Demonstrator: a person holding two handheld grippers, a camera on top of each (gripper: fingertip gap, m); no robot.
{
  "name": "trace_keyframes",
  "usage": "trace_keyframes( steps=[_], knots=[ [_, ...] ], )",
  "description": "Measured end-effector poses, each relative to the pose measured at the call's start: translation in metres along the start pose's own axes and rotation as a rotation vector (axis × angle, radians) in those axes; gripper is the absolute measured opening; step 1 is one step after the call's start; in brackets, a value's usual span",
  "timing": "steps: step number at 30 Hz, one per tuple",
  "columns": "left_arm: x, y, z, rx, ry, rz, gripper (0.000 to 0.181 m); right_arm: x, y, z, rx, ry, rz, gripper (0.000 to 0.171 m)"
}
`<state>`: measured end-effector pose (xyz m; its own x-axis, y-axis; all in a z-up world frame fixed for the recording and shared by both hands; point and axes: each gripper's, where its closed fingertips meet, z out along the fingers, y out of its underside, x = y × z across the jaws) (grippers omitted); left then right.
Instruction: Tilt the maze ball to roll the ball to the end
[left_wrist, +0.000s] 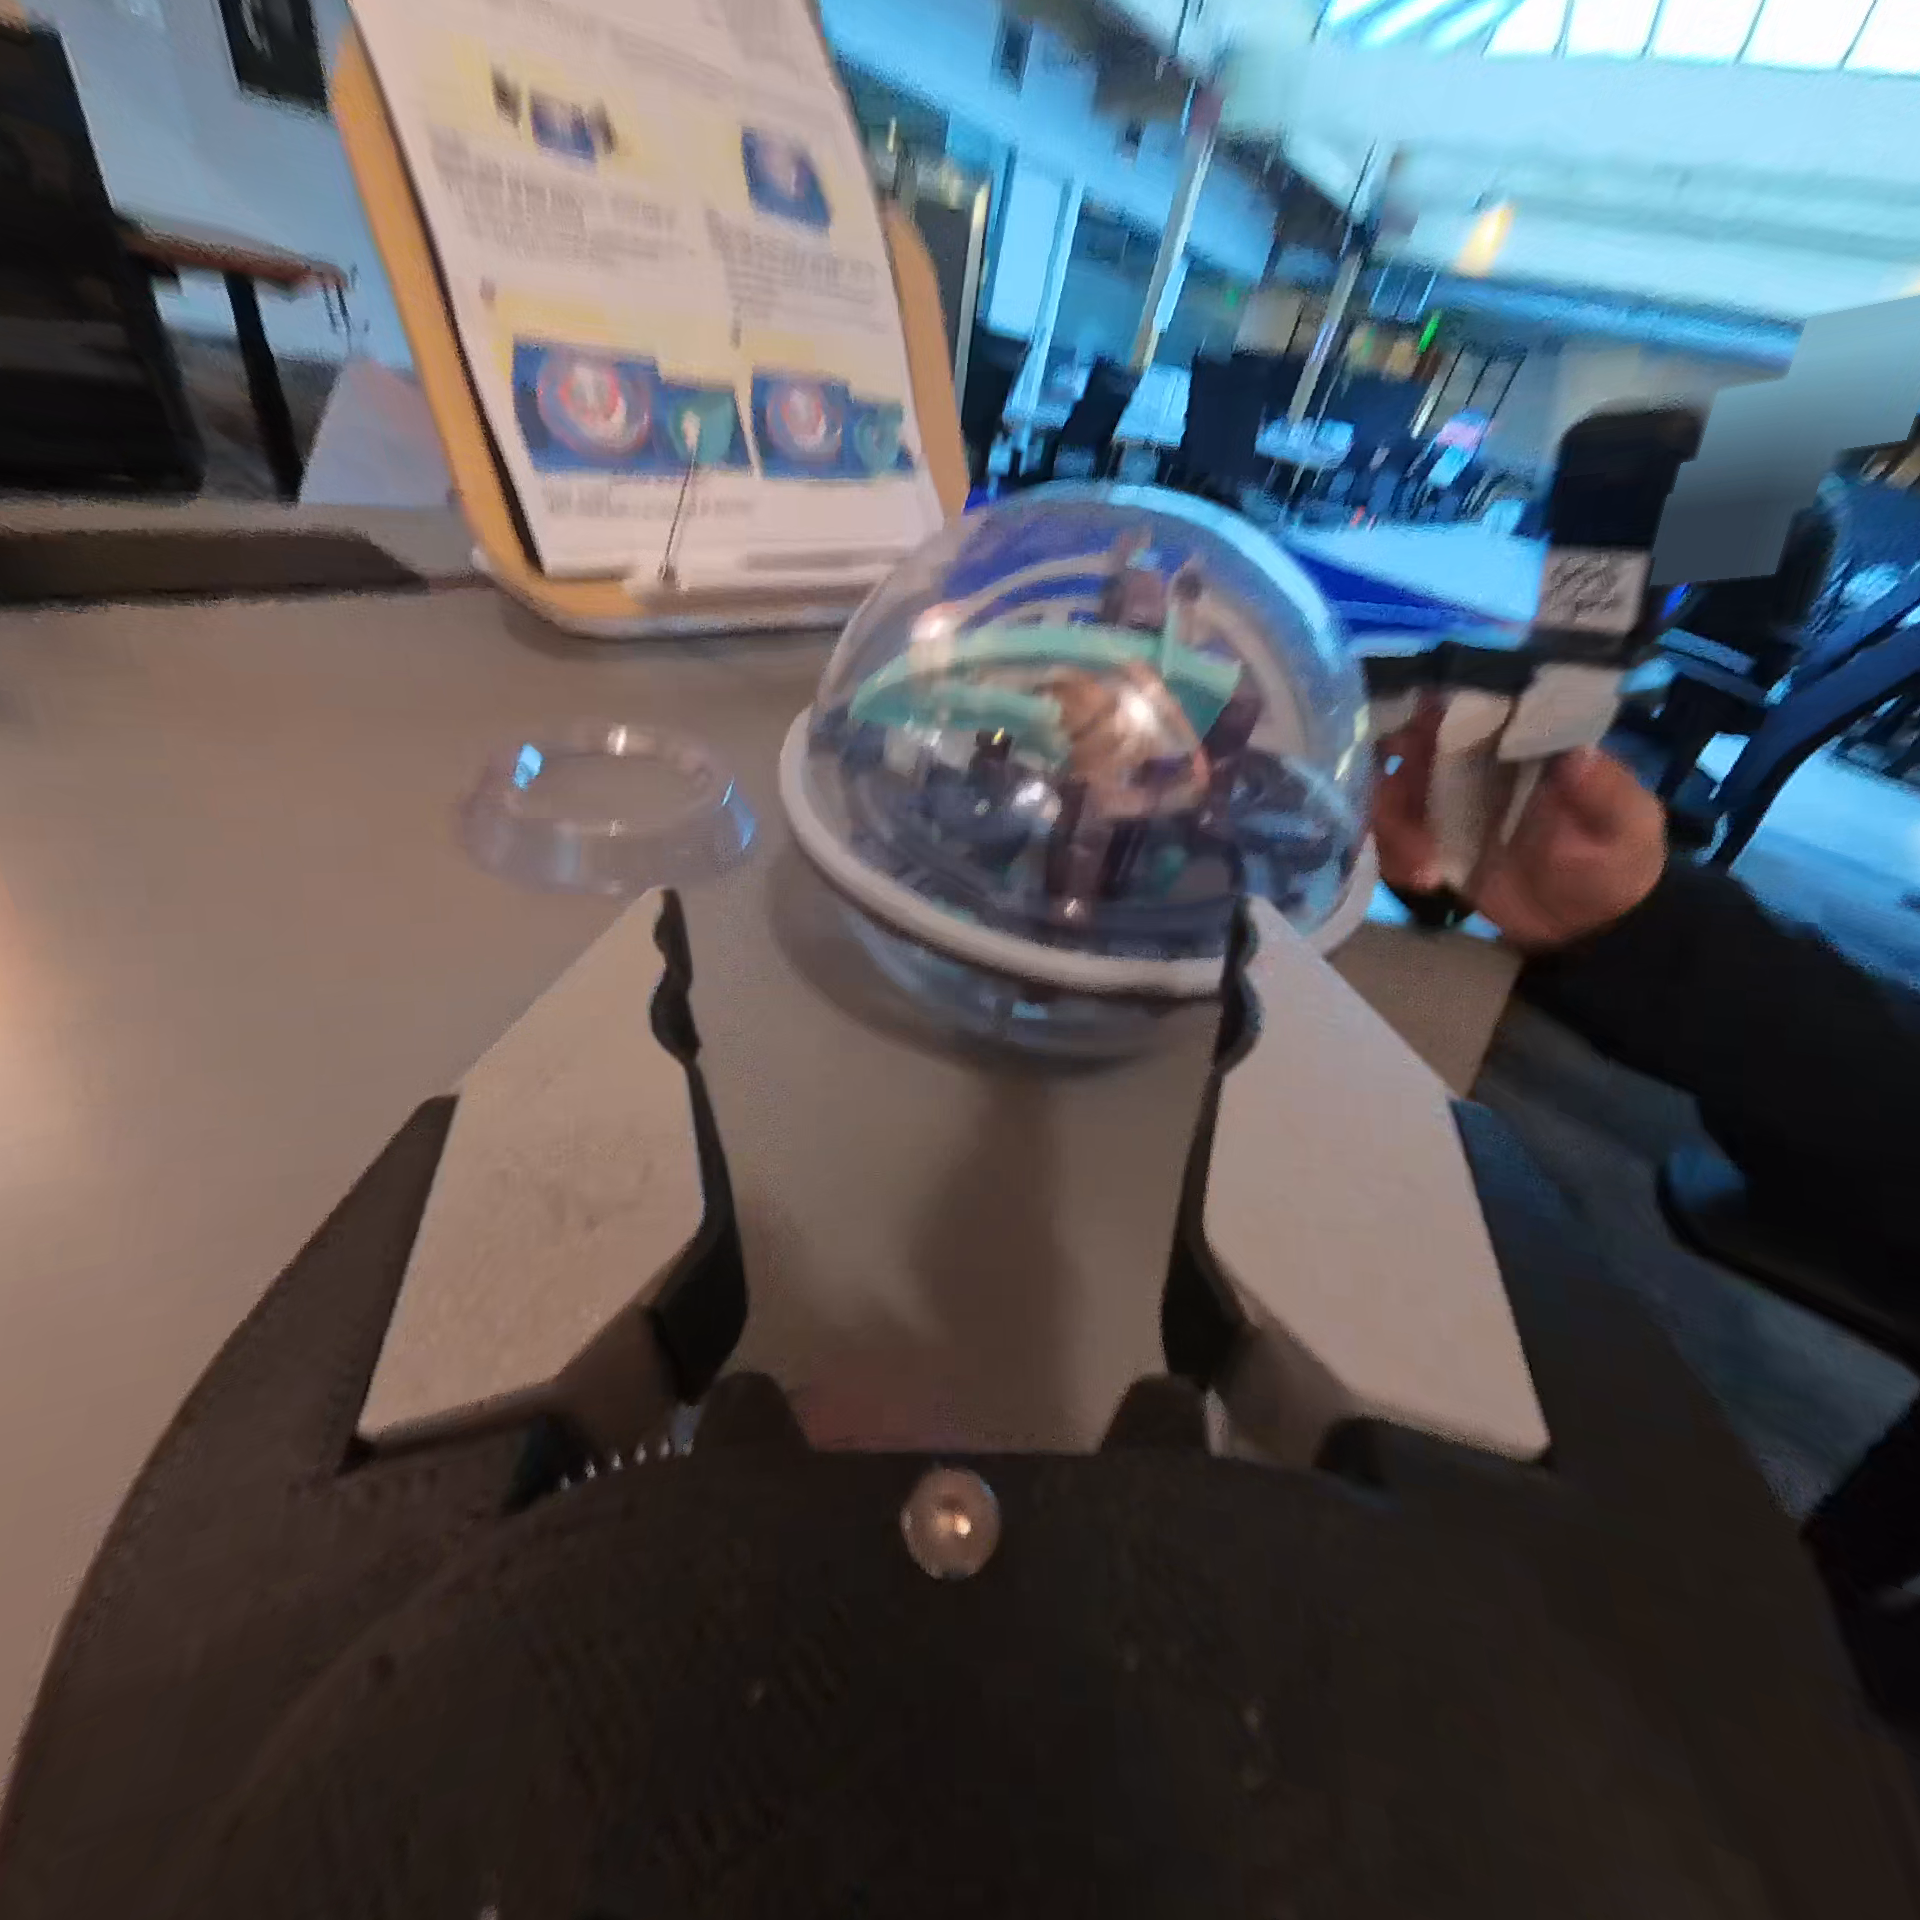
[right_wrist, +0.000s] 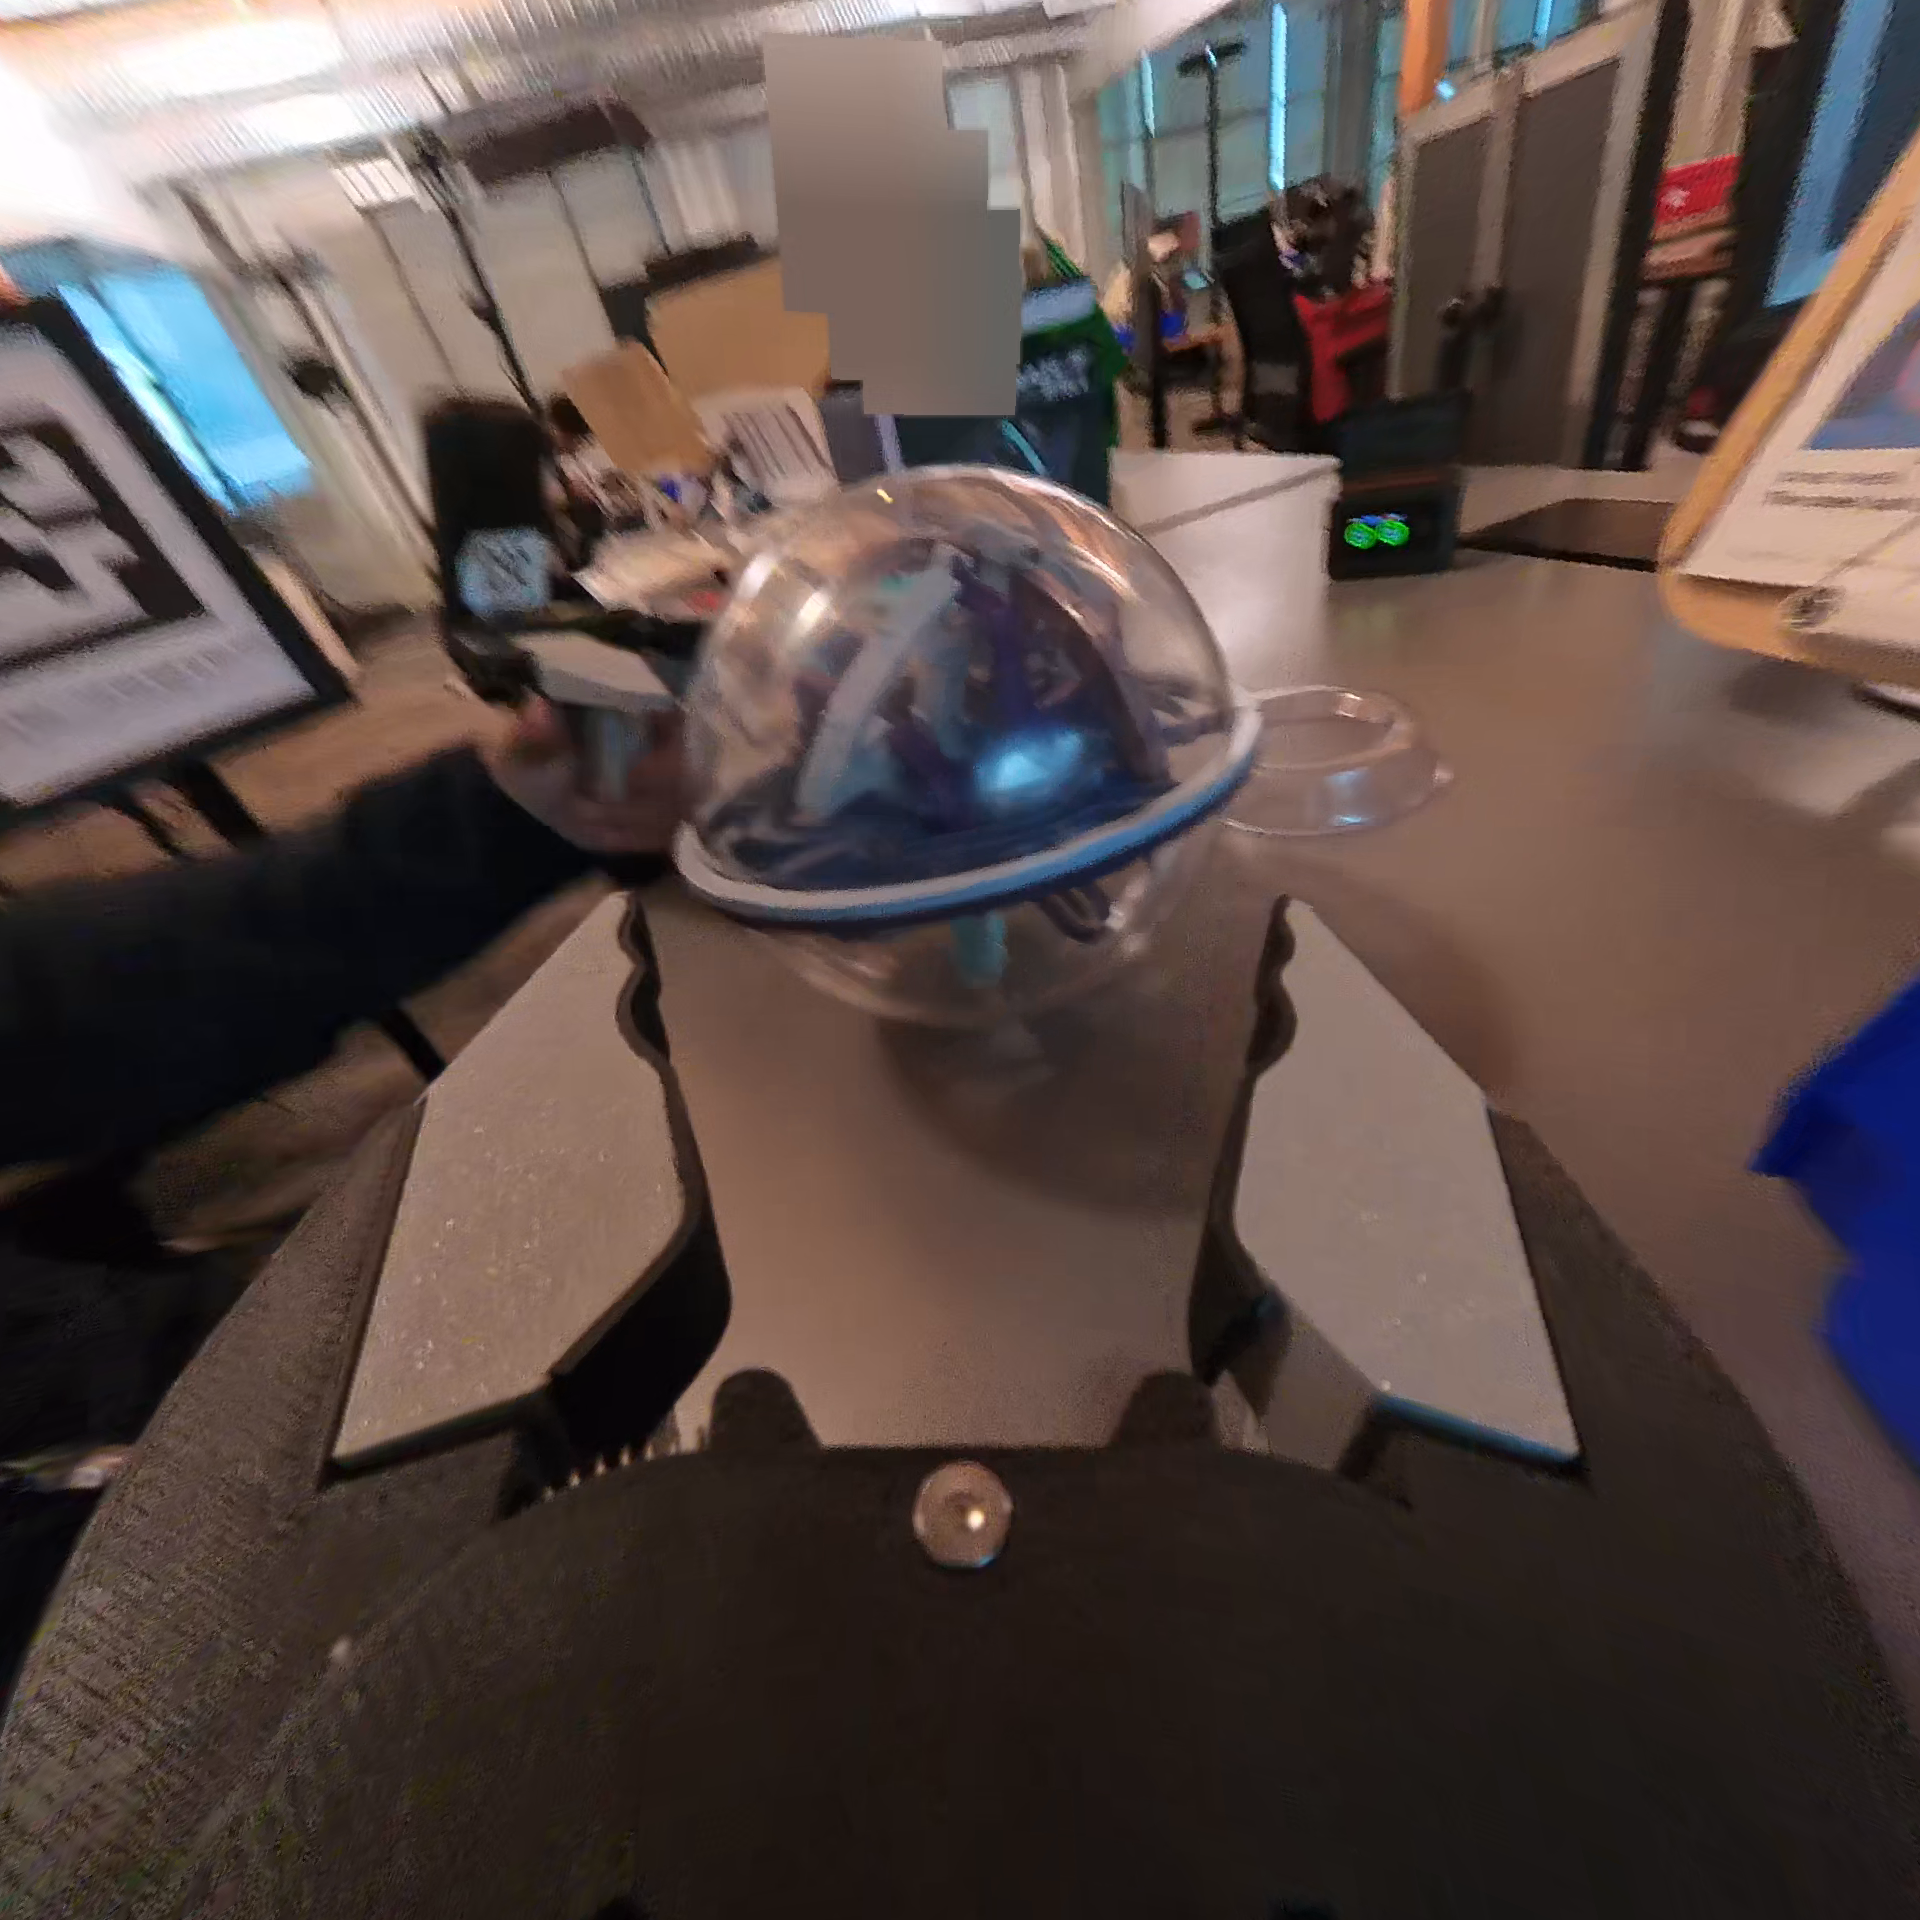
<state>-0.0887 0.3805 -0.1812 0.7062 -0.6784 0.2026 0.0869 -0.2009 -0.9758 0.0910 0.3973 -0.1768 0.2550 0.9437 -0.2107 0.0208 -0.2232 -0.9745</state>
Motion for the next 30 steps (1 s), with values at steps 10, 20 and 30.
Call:
trace_keyframes(
  steps=[10, 20, 30],
  knots=[
    [0.002, 0.049, 0.015, -0.403, 0.227, -0.286, 0.117, 0.034, -0.011, 0.037, -0.167, -0.115, 0.227, 0.133],
    [0.020, 0.036, 0.038, -0.352, 0.404, -0.173, 0.110, -0.003, 0.035, 0.066, -0.534, -0.378, 0.301, 0.122],
    [0.017, 0.039, 0.033, -0.402, 0.460, -0.153, 0.096, 0.003, 0.019, 0.064, -0.434, -0.388, 0.327, 0.128]
  ],
)
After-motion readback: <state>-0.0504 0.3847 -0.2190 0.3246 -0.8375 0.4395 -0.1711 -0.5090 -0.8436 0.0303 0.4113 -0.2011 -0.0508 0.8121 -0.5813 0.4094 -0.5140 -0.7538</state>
